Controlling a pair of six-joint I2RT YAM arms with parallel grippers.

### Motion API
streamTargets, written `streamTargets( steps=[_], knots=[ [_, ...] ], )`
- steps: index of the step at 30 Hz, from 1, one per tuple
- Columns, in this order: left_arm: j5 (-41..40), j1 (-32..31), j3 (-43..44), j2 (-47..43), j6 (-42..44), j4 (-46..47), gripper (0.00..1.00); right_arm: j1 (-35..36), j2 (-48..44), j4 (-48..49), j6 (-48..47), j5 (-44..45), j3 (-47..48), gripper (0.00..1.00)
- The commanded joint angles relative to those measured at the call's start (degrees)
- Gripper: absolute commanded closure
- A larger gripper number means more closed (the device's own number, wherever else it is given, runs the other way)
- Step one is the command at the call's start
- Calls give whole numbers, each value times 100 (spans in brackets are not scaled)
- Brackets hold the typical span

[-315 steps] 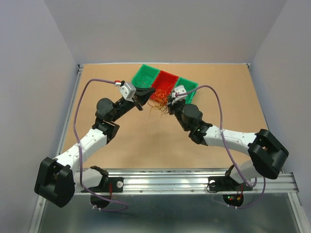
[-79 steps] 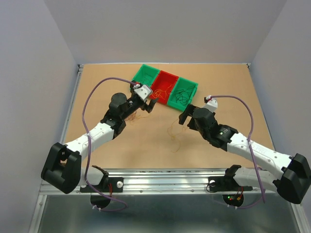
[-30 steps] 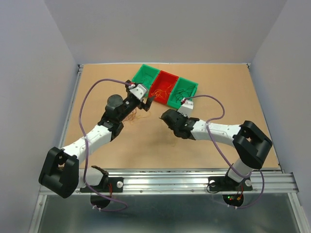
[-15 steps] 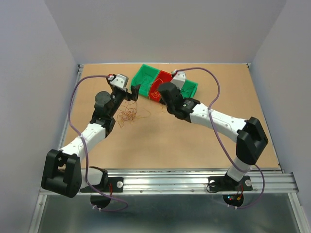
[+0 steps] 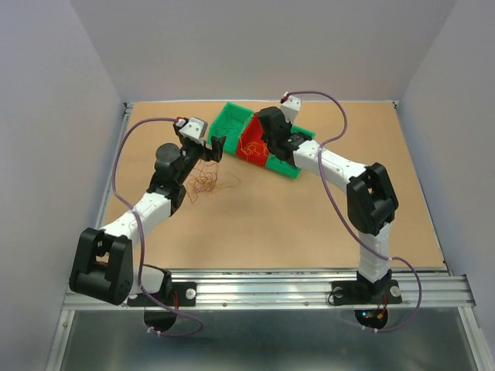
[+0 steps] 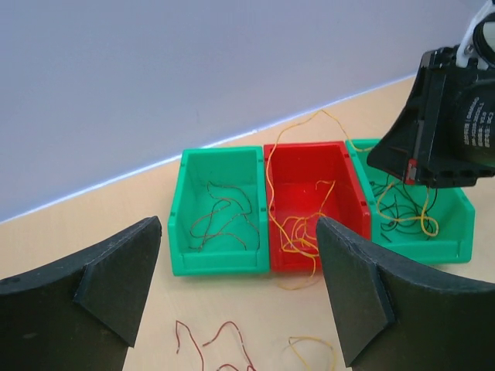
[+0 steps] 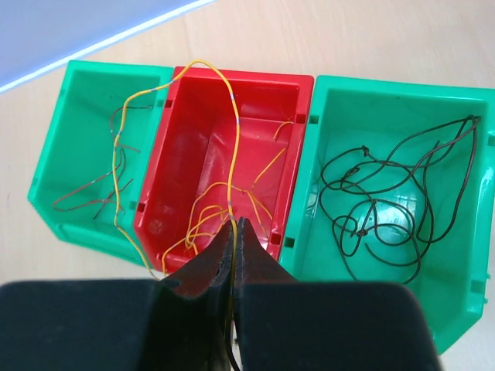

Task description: Untangle the cables

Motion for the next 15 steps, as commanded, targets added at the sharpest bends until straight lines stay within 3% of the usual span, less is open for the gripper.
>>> streamTargets(
  steps=[1, 5, 9, 15],
  knots=[
    [231, 3, 376, 268, 96, 92, 8, -69, 23, 162, 2, 376, 720, 99],
    [469, 3, 831, 864, 185, -355, 8, -113, 164, 153, -525, 368, 1195, 99],
    [539, 3, 1342, 1594, 228, -760, 8, -131, 147, 214, -316, 710, 697, 99],
    [750, 38, 2370, 2851, 325, -1683, 18, -131, 340, 294, -192, 746, 457, 99]
  ],
)
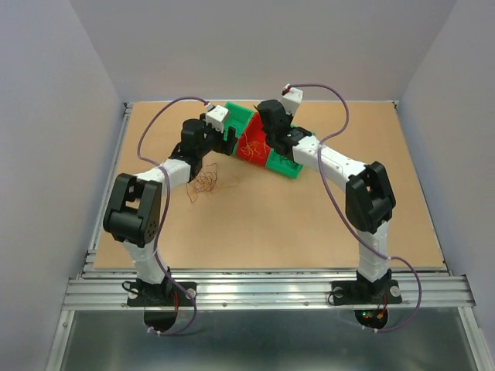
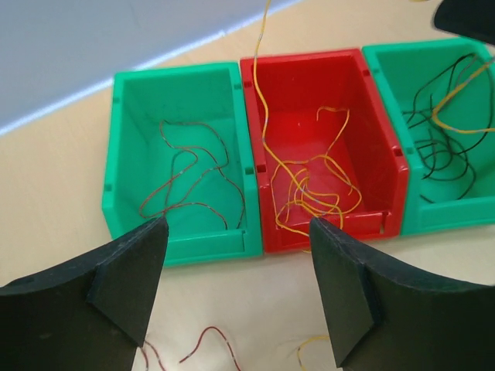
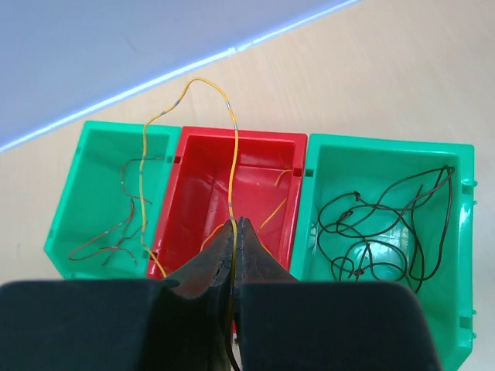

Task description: Untangle the cables

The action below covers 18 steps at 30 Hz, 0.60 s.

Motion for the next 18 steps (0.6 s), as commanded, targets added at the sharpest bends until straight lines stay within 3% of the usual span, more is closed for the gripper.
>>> streamTargets(
  steps=[1, 6, 18],
  knots=[
    [289, 36, 668, 474, 85, -608, 19, -32, 117, 163, 94, 241, -150, 99],
    [509, 36, 941, 677, 49, -916, 21, -24, 318, 198, 200, -4, -230, 99],
    [931, 36, 1082, 862, 6, -1145, 22, -50, 1443, 189, 709, -576, 683, 99]
  ],
)
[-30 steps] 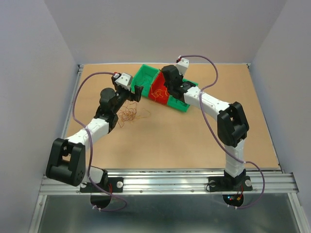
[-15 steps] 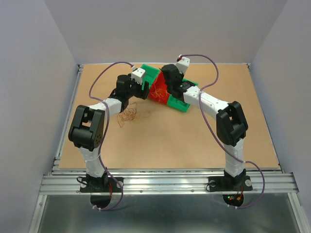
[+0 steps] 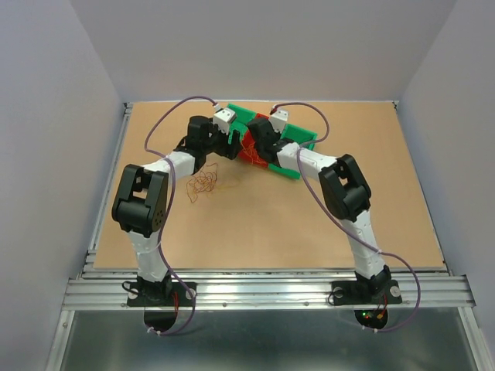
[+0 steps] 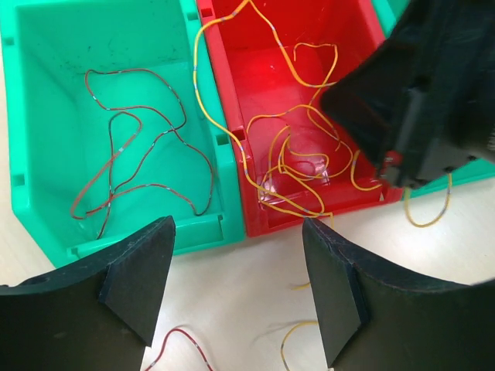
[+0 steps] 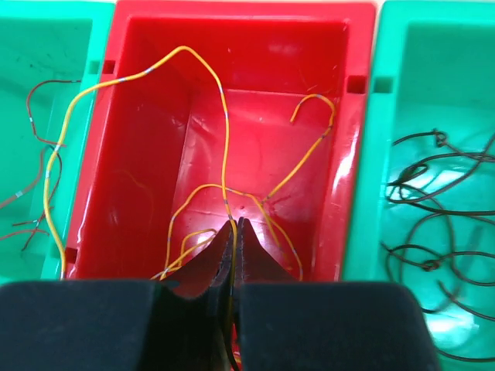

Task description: Untangle the cables

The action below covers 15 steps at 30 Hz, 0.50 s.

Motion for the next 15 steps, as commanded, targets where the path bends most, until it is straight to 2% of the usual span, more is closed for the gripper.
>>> streamTargets(
  steps=[1, 10, 15],
  knots=[
    [236, 14, 107, -105, -16, 88, 22, -35, 193, 91, 292, -61, 627, 99],
    [192, 23, 37, -175, -60, 140, 22, -79, 1055, 47, 292, 291, 1199, 99],
    [166, 145, -366, -657, -192, 561, 23, -193, 1354, 56, 134, 168, 1444, 100]
  ],
)
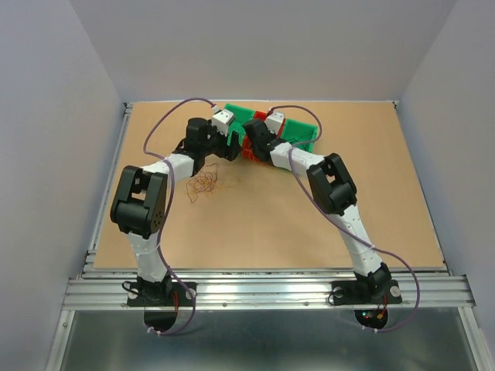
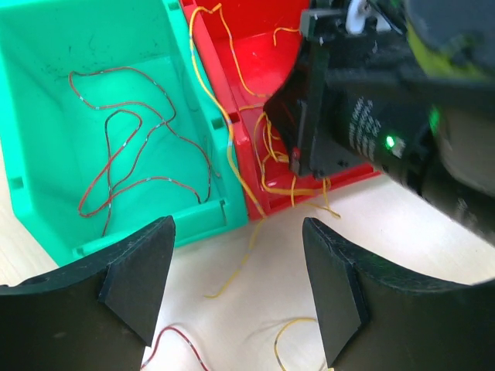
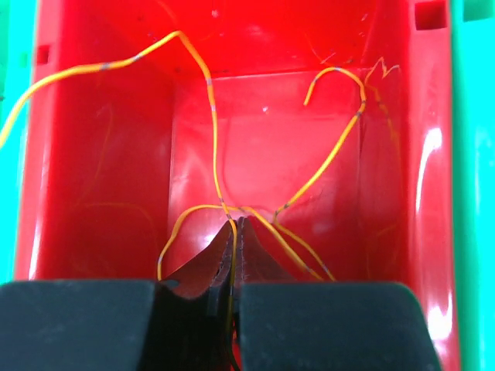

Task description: Untangle the cables

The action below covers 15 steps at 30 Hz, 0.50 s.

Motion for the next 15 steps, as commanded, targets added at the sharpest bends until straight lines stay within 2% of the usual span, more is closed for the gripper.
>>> streamTargets(
  steps=[1, 7, 11, 13, 15],
  knots=[
    [65, 143, -326, -702, -153, 555, 22, -143, 272, 82, -141, 70, 490, 99],
    [56, 214, -713, -1221, -197, 890, 22, -160, 221, 108, -467, -273, 465, 97],
    [-5, 214, -818, -1362, -153, 969, 22, -143, -271, 468, -669, -414, -150, 94],
    [-23, 214, -862, -1423, -144, 996, 22, -99, -701, 880, -950, -414, -729, 78],
    [-14, 214, -906, -1467, -118, 1022, 22, -64, -1113, 1197, -1082, -423, -1081, 70]
  ],
)
